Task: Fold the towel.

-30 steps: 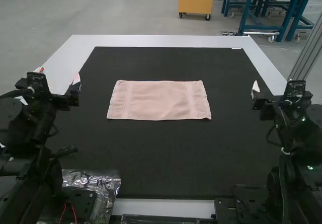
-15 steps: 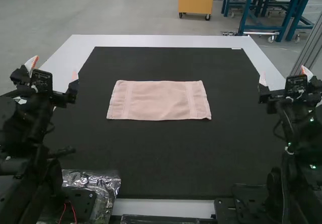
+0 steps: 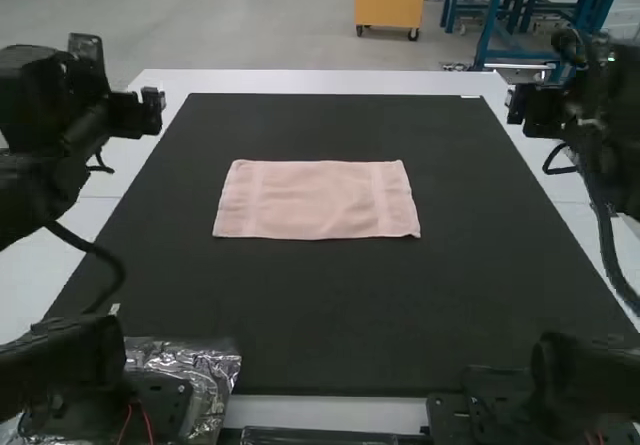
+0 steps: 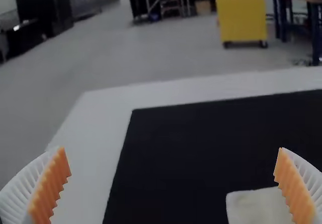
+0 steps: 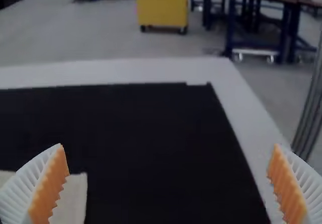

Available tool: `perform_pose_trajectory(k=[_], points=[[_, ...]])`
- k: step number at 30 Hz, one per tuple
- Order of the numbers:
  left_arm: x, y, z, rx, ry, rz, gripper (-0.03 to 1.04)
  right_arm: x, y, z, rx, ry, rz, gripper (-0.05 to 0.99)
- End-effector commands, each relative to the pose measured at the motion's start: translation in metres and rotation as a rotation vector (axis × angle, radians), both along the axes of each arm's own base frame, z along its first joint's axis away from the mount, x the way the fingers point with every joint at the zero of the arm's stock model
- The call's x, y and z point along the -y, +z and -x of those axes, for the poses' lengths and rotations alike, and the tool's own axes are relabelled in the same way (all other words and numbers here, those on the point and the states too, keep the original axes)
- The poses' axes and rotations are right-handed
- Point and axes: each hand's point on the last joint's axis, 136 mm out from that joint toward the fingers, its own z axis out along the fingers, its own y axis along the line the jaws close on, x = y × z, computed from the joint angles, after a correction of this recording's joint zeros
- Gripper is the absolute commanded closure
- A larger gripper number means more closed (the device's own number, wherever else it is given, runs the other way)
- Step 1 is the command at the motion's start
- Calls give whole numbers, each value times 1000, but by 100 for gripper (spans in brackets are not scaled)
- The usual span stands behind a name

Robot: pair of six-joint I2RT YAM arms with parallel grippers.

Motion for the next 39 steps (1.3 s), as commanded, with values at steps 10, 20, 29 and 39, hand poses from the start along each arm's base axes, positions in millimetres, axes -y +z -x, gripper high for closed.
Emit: perform_pose_trajectory(k=[10, 20, 29, 39], points=[[-16, -119, -50, -320, 65, 76, 5, -44, -132, -34, -410, 144, -152, 6], [10, -168, -69, -389, -8, 59, 5, -83, -189, -43, -479, 155, -53, 2], [22, -211, -91, -474, -29, 57, 5, -111, -220, -62, -523, 189, -16, 2], [21, -224, -129, -457, -27, 54, 5, -123, -227, -104, -472, 195, -19, 3]])
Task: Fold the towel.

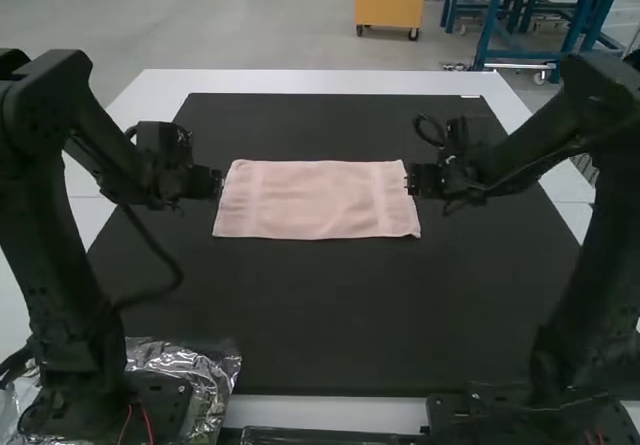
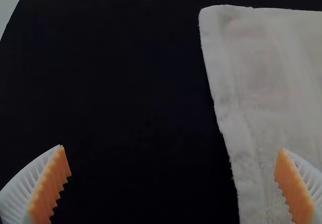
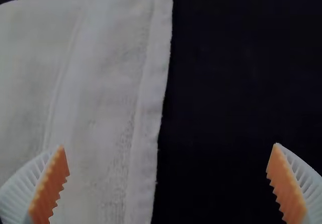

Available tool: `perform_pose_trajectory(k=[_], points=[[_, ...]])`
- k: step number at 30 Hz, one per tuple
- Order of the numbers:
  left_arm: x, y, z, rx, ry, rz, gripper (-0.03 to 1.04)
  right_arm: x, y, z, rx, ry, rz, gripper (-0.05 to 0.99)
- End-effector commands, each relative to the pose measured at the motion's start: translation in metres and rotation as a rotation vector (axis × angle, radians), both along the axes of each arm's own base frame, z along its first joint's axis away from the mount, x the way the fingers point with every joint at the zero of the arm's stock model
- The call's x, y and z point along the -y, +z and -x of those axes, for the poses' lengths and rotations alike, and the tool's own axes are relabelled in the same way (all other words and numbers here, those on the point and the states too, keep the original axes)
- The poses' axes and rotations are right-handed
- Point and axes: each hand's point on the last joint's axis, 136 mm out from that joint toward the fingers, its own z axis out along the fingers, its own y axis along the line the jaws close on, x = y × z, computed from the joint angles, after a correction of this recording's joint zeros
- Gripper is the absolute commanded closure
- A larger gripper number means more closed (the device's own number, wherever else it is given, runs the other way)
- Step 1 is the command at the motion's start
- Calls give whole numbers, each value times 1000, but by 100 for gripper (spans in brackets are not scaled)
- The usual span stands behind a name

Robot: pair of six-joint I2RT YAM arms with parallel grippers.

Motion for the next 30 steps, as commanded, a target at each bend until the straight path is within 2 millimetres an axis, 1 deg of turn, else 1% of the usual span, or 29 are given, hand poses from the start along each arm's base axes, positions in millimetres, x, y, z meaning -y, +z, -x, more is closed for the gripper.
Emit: perform_pose_trajectory(k=[1, 7, 14, 22, 30], points=[[0, 13, -18, 51, 5, -4, 5, -6, 1, -16, 20, -5, 4, 2], [3, 10, -32, 67, -4, -1, 5, -10, -20, -31, 0, -1, 11, 2], [8, -1, -44, 74, -23, 8, 5, -14, -34, -47, 4, 1, 15, 3], [7, -21, -55, 45, -19, 9, 5, -19, -37, -66, 28, 6, 16, 2], [6, -26, -59, 48, -21, 6, 5, -21, -37, -77, 39, 9, 17, 3]])
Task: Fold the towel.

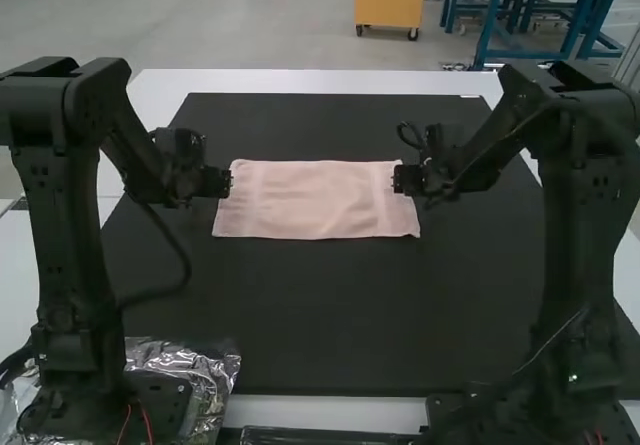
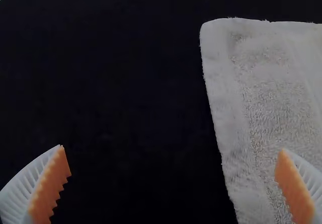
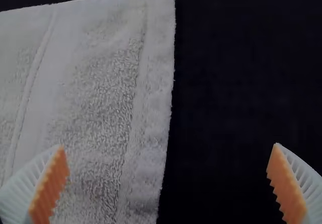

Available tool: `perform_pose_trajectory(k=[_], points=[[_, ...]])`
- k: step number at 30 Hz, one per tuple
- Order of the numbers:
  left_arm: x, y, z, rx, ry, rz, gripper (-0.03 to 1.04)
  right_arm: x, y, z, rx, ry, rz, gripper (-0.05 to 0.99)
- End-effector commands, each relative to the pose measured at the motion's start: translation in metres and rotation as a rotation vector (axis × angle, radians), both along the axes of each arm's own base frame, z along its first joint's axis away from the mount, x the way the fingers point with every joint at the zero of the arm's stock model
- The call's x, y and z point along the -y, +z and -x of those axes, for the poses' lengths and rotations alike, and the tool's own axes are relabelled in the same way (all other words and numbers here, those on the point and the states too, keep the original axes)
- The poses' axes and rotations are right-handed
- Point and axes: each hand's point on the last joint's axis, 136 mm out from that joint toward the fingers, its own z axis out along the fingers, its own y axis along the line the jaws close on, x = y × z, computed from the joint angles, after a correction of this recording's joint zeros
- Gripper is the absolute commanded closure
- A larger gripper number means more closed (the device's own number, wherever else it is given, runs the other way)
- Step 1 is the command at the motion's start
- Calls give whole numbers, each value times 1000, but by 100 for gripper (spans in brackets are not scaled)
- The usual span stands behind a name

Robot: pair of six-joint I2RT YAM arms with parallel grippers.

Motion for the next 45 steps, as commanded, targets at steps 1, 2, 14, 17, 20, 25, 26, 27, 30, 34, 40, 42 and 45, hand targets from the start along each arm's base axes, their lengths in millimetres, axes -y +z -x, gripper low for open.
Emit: perform_pose_trajectory(k=[1, 2, 14, 17, 20, 25, 26, 27, 30, 34, 40, 42, 45], points=[[4, 5, -12, 25, -10, 4, 5, -5, 8, -10, 33, 5, 8, 2], [4, 4, -13, 23, -12, 4, 5, -6, 8, -11, 31, 6, 9, 3], [4, -13, -18, -1, -13, 2, 5, -8, -5, -18, 14, 8, 15, 3], [4, -17, -18, -9, -16, -3, 6, -10, -7, -19, 10, 12, 18, 4], [7, -24, -15, -24, -50, -25, 20, -14, -14, -16, -10, 33, 39, 31], [14, -32, -10, -44, -93, -11, 99, -15, -23, -9, -27, 42, 46, 96], [17, -32, -9, -45, -105, -8, 99, -13, -23, -9, -30, 39, 47, 96], [19, -33, -8, -46, -117, 1, 99, -12, -24, -9, -32, 37, 47, 96], [21, -33, -8, -44, -127, 7, 99, -9, -24, -8, -35, 29, 43, 96], [24, -20, -12, -16, -140, 19, 99, -9, -6, -13, 0, 25, 34, 96], [28, 13, -20, 53, -151, 39, 99, -8, 27, -22, 62, 15, 14, 96], [29, 22, -20, 63, -154, 39, 99, -2, 36, -24, 74, 3, 10, 96], [28, 32, -18, 74, -156, 38, 99, 9, 39, -21, 75, -12, 9, 96]])
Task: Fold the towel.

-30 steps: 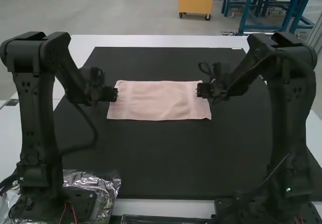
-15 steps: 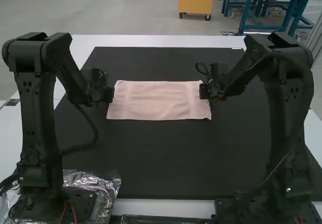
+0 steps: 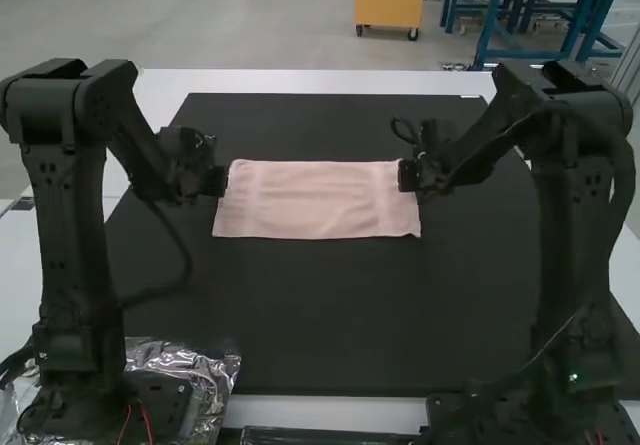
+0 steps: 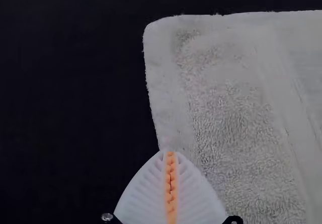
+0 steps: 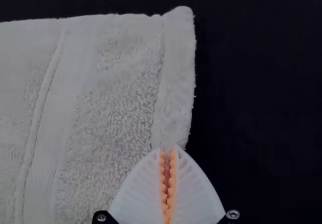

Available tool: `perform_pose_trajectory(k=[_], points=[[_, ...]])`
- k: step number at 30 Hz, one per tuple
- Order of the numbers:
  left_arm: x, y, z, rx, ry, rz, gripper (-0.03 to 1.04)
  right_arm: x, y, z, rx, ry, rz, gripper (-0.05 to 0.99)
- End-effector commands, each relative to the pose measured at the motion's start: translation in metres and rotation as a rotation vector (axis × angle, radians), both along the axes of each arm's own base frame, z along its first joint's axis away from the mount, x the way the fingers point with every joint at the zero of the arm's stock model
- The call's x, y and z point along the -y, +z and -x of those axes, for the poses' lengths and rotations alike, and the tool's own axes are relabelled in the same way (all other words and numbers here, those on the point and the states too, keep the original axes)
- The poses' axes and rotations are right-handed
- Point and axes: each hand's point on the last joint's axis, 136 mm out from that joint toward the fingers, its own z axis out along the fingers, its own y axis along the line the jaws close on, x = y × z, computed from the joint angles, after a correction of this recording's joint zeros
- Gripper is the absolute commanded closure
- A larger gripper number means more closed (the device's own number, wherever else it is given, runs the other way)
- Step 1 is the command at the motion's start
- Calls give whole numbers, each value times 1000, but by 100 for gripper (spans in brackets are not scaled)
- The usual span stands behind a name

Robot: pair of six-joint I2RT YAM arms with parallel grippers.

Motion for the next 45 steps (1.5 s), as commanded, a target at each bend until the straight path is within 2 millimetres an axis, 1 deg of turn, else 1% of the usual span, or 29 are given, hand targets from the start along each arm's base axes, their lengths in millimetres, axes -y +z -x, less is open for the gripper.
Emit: perform_pose_trajectory(k=[1, 3, 6, 10, 11, 12, 13, 14, 15, 16, 18, 20, 29, 34, 41, 42, 43, 44, 45], points=[[4, 32, -5, 59, -20, 18, 99, 19, 33, -5, 58, -38, -18, 96], [5, 35, -3, 56, -25, 22, 99, 24, 34, -2, 55, -43, -21, 96], [5, 33, 2, 46, -27, 19, 99, 31, 34, 4, 48, -47, -20, 96], [9, 30, 5, 49, -34, 23, 99, 32, 30, 10, 35, -40, -22, 96], [10, 29, 5, 47, -38, 26, 97, 32, 28, 11, 30, -40, -21, 96], [13, 28, 5, 43, -42, 29, 86, 32, 26, 13, 24, -39, -20, 96], [15, 26, 4, 41, -42, 34, 61, 31, 25, 14, 22, -36, -20, 96], [18, 24, 5, 36, -48, 34, 32, 30, 24, 15, 19, -35, -19, 96], [20, 22, 5, 31, -51, 35, 15, 30, 22, 16, 16, -33, -19, 96], [23, 21, 4, 31, -56, 34, 12, 29, 22, 16, 16, -32, -19, 96], [29, 18, 3, 28, -68, 34, 10, 28, 21, 17, 13, -30, -20, 96], [30, 18, 0, 32, -67, 35, 5, 28, 20, 17, 14, -30, -19, 96], [29, 1, -18, 29, -57, 34, 5, 24, 16, 17, 11, -17, -21, 96], [29, -13, -29, 8, -52, 39, 5, 23, 13, 17, 9, -15, -22, 96], [32, -31, -35, -23, -51, 34, 6, 22, 14, 17, 12, -8, -28, 96], [33, -34, -35, -27, -52, 32, 11, 21, 13, 18, 10, -5, -31, 96], [33, -37, -35, -35, -53, 31, 24, 20, 13, 18, 9, -5, -35, 96], [33, -39, -35, -38, -52, 32, 48, 20, 13, 18, 8, -4, -39, 96], [32, -41, -34, -41, -50, 32, 78, 19, 13, 19, 6, -3, -42, 96]])
